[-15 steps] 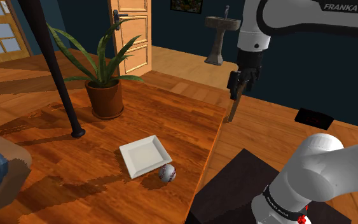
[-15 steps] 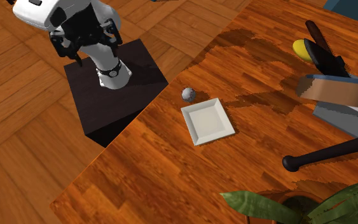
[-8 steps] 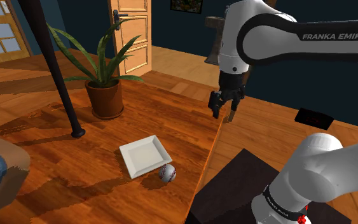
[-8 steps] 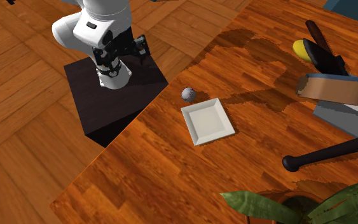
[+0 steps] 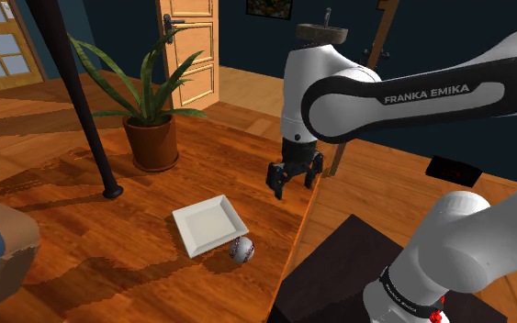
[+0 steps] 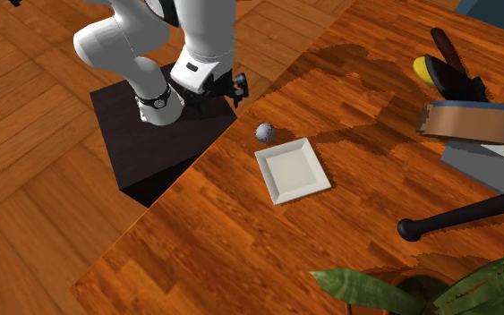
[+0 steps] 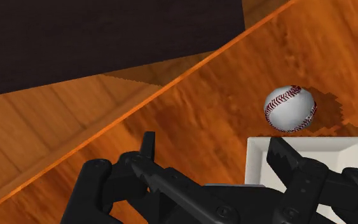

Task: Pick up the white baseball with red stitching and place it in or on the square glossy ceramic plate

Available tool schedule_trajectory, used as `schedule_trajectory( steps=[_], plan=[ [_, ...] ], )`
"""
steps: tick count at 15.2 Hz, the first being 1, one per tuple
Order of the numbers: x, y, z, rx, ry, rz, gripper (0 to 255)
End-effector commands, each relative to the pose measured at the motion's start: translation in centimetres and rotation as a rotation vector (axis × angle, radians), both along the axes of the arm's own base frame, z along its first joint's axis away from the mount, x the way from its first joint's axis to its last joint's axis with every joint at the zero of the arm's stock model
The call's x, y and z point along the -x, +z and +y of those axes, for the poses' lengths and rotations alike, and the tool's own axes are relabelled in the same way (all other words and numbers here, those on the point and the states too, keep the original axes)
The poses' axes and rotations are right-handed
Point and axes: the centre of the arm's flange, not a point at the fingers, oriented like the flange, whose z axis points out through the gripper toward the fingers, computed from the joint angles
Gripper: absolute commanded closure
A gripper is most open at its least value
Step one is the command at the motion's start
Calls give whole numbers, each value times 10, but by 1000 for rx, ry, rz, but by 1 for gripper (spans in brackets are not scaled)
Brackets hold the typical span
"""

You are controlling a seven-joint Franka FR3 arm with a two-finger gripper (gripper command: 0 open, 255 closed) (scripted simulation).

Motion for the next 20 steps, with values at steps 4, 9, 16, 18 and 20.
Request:
schedule_trajectory(
  steps=[4, 9, 16, 18, 20],
  plan=[
    [-12, -45, 45, -5, -52, -6, 0],
    [-28, -89, 89, -9, -102, -10, 0],
    [-42, -140, 124, -13, -141, -14, 0],
    [-41, -150, 124, -13, -141, -14, 0],
    [-40, -161, 124, -13, -141, -14, 0]
  ],
)
